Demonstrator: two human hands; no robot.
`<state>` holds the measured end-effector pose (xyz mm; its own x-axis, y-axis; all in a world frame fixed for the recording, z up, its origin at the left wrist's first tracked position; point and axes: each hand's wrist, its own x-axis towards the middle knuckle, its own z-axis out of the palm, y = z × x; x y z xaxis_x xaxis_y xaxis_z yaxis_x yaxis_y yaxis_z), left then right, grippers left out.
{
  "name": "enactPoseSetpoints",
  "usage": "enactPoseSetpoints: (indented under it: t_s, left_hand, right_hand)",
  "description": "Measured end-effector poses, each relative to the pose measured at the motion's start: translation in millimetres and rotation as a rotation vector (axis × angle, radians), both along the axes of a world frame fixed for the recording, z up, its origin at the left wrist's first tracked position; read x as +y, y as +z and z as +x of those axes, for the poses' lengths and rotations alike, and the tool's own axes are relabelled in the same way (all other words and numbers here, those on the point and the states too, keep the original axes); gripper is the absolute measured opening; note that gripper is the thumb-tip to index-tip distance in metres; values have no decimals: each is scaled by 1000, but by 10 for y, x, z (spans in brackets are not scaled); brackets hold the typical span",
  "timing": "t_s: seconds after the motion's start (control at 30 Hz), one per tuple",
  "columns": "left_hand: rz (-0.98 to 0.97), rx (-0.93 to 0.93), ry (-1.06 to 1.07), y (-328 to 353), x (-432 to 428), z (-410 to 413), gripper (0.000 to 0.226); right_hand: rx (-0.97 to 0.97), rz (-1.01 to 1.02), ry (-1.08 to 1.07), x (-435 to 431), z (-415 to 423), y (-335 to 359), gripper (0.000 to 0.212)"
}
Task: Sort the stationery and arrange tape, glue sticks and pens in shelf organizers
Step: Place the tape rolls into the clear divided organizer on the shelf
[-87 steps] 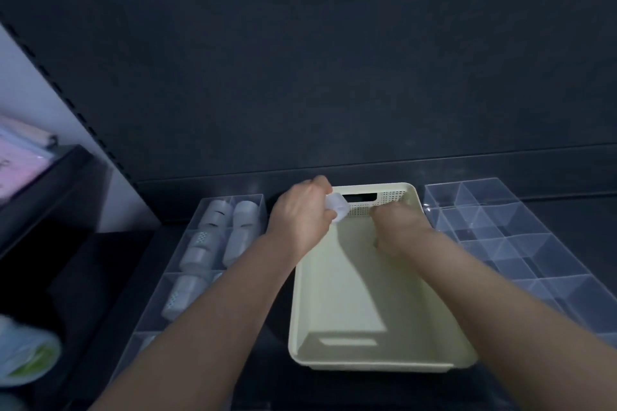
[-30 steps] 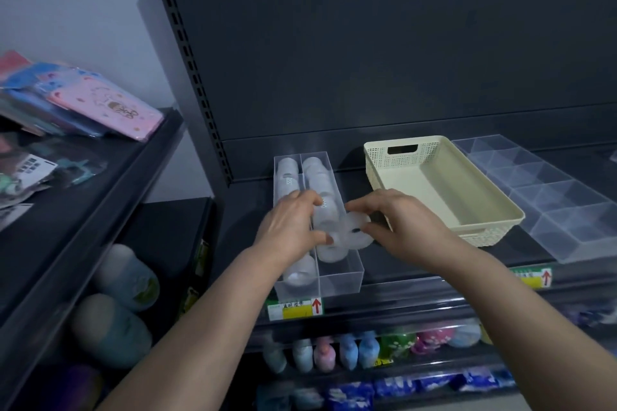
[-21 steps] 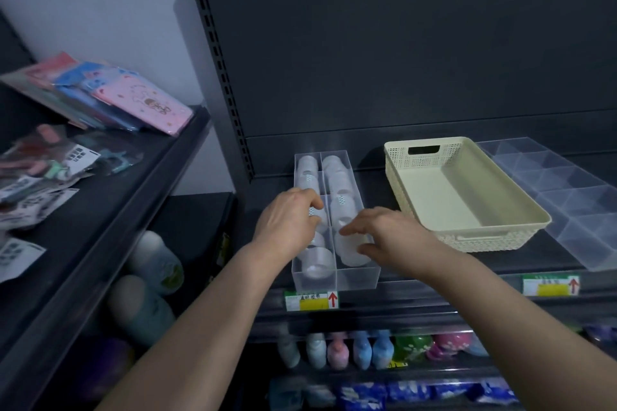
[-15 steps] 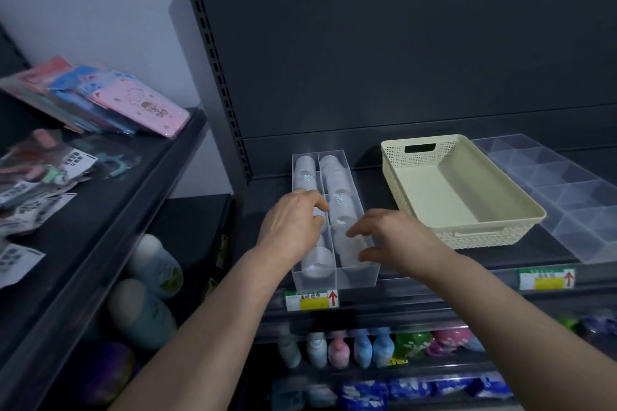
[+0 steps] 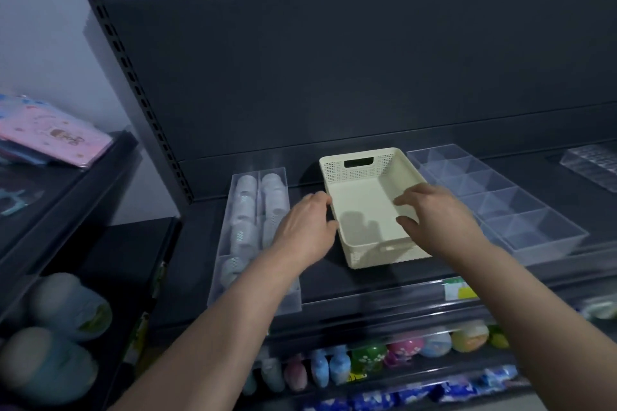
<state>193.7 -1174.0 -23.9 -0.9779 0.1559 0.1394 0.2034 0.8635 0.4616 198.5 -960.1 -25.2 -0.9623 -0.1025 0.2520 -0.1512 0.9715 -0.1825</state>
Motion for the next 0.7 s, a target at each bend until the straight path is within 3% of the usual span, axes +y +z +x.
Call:
enactPoseSetpoints:
  t_s: [0.13, 0.4, 0.53, 0.7]
  left_hand:
    - [-2, -136, 76, -110, 346, -190, 49]
    - [144, -260, 246, -365, 605, -298, 71]
    - [244, -233, 295, -422, 618, -278, 61]
    - [350, -176, 391, -435, 632, -248, 60]
  right_hand:
    - [-87, 57, -29, 351, -198, -66, 54]
    - [-258, -28, -28, 599, -474, -220, 70]
    - [-313, -157, -14, 641, -532, -275, 63]
    - [-235, -193, 16, 555, -479, -274, 53]
